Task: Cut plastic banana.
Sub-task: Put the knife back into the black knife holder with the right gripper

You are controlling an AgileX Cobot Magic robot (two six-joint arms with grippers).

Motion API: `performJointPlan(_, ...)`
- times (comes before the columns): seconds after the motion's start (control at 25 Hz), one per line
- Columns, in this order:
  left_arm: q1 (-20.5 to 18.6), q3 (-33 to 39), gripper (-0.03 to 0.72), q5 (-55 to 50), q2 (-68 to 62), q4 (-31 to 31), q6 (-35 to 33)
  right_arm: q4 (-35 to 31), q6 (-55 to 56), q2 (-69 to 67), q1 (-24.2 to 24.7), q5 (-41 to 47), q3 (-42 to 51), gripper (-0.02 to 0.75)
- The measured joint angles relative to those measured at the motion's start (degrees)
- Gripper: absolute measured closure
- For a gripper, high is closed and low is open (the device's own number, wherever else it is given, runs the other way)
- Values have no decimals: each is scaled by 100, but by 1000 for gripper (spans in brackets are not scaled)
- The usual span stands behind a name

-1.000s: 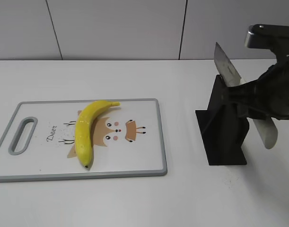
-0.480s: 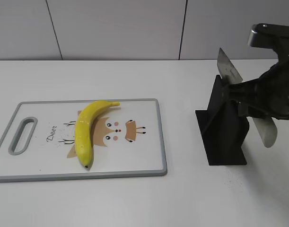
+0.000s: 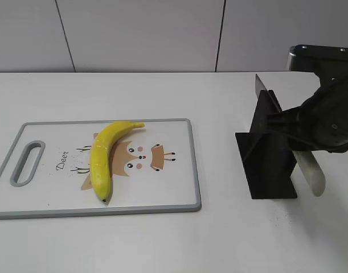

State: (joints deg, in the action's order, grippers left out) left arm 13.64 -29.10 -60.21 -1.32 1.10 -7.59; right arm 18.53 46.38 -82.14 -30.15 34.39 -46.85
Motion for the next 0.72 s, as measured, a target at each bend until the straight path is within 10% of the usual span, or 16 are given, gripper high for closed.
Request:
performJointPlan(0.32,0,0,188,4,0,0,5,-40,-228,-21,0,-6,0,146)
performJointPlan(0.72,0,0,188,4,0,-5,5,-1213,-2588,1752,0,749,29,139)
